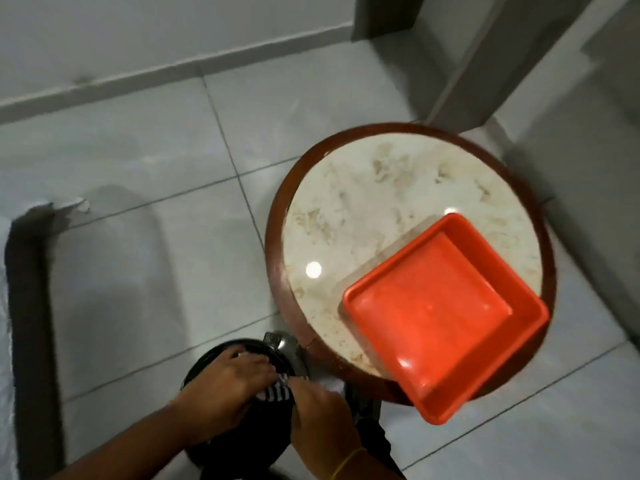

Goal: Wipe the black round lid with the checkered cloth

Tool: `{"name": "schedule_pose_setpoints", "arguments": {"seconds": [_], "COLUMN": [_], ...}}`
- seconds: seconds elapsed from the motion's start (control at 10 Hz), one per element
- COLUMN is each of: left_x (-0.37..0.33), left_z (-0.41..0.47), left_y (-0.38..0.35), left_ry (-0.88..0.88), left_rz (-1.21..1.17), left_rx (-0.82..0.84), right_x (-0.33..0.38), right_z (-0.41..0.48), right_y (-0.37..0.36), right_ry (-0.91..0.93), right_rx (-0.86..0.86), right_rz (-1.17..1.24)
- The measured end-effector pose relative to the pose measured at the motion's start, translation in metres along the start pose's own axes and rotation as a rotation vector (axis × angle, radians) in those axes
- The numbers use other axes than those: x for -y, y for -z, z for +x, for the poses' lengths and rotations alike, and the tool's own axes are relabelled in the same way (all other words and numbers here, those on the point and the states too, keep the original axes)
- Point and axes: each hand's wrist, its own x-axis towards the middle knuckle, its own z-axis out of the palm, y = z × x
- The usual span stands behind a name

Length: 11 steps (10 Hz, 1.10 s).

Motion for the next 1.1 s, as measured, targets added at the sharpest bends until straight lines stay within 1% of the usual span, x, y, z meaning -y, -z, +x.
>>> {"name": "schedule_pose_setpoints", "arguments": {"seconds": [0.1,0.2,0.3,0.4,0.5,0.6,0.7,0.8,0.9,1.0,1.1], "left_x": [-0.017,-0.036,-0.067,-0.083,-0.099,-0.102,-0.106,-0.107,-0.105,-0.109,-0.12], "left_z": [0.018,0.055,0.106,0.152,0.19,0.219,0.224,0.218,0.215,0.214,0.214], "left_y": [0.074,0.147,0.21,0.228,0.219,0.175,0.125,0.09,0.078,0.085,0.103], "left_ry": [-0.113,-0.177,-0.19,-0.202,-0.222,-0.256,-0.288,-0.287,-0.225,-0.189,-0.124], "left_rz": [-0.043,-0.033,0.022,0.003,0.047,0.115,0.25,0.333,0.324,0.345,0.361], "left_rx": [-0.018,-0.038,-0.013,-0.124,-0.109,-0.035,0.173,0.296,0.335,0.377,0.337], "right_x": [0.009,0.003,-0.008,-0.031,-0.061,-0.092,-0.109,-0.117,-0.116,-0.117,-0.113], "right_z": [-0.013,-0.032,-0.054,-0.058,-0.059,-0.048,-0.04,-0.032,-0.026,-0.02,-0.02], "right_y": [0.078,0.157,0.241,0.277,0.277,0.237,0.183,0.134,0.118,0.128,0.165], "right_ry": [-0.003,-0.009,-0.036,-0.061,-0.128,-0.181,-0.225,-0.272,-0.323,-0.316,-0.302], "right_rx": [-0.002,-0.043,-0.222,-0.404,-0.486,-0.445,-0.21,-0.012,-0.005,0.069,0.14], "right_rz": [0.012,0.055,0.084,-0.073,-0.16,-0.26,-0.226,-0.16,-0.127,-0.108,-0.01]}}
